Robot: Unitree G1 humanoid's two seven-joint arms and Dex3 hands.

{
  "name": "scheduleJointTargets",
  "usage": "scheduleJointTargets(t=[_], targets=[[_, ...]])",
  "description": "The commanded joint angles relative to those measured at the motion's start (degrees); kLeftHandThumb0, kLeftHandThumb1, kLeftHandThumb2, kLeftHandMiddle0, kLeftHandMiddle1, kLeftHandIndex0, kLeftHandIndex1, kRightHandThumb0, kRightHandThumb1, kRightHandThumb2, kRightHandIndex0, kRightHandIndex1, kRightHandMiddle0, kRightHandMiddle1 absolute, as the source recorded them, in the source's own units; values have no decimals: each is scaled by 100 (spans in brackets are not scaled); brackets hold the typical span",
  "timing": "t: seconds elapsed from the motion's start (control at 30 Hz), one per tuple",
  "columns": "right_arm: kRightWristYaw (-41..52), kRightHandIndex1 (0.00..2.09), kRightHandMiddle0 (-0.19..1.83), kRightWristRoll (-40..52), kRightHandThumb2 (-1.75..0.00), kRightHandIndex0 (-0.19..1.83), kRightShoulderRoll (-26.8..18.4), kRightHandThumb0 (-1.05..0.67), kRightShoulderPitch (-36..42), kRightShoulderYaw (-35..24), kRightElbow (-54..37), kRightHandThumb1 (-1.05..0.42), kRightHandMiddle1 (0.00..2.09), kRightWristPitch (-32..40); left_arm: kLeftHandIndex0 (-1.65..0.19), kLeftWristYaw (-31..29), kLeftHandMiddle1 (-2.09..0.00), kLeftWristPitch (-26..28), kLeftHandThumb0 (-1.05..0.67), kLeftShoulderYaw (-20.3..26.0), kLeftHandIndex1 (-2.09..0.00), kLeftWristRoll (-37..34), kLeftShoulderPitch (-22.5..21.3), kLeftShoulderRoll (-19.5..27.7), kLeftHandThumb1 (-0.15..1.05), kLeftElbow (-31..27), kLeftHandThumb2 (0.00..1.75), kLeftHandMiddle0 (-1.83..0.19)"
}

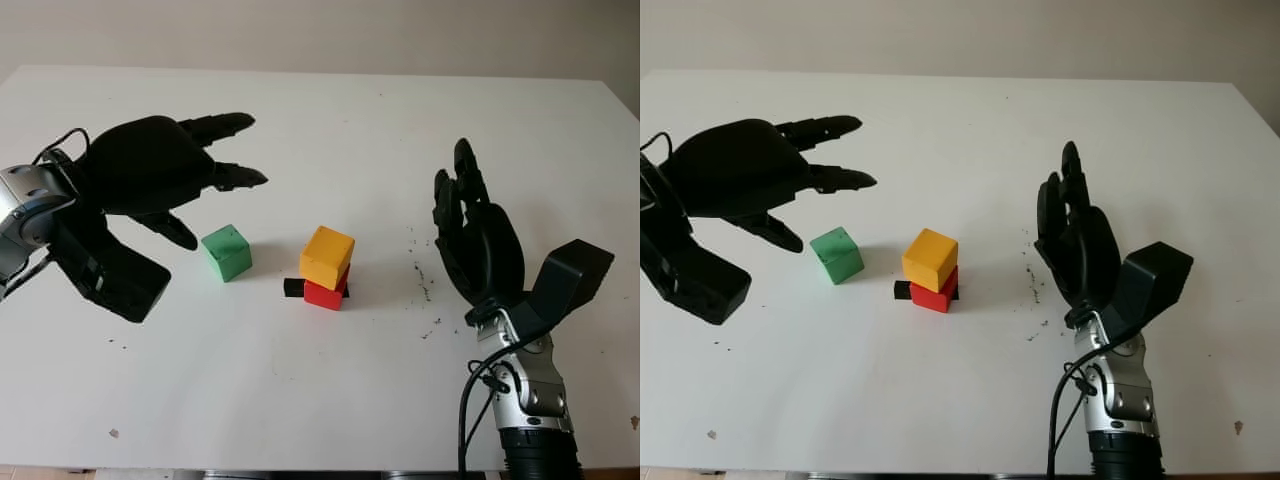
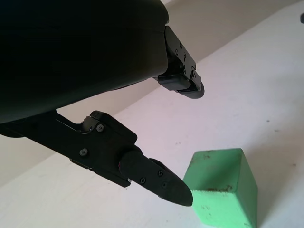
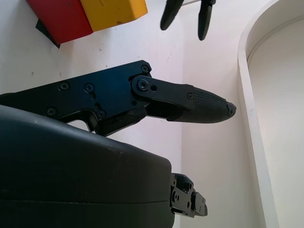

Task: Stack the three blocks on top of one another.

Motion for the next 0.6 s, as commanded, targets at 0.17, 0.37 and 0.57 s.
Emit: scheduleJointTargets(t=[0.17,0.37,0.57], targets=[[-35,0,-19,-16,-59,-19,-7,-66,102,-18,-48,-105,0,-53,-50,208,-6,-132,-48,-363,-9,356,-160,-112,78,184,6,-3],[-53,0,-19,-30,-59,-19,-20,-67,118,-18,-48,-105,0,-55,-51,82,-6,-221,-52,-464,-7,282,-181,-128,80,228,6,-5],[-40,0,-19,13,-59,-19,-9,-66,133,-20,-70,-105,0,-25,-54,75,-6,-293,-53,-487,-8,190,-169,-186,79,387,5,-6]])
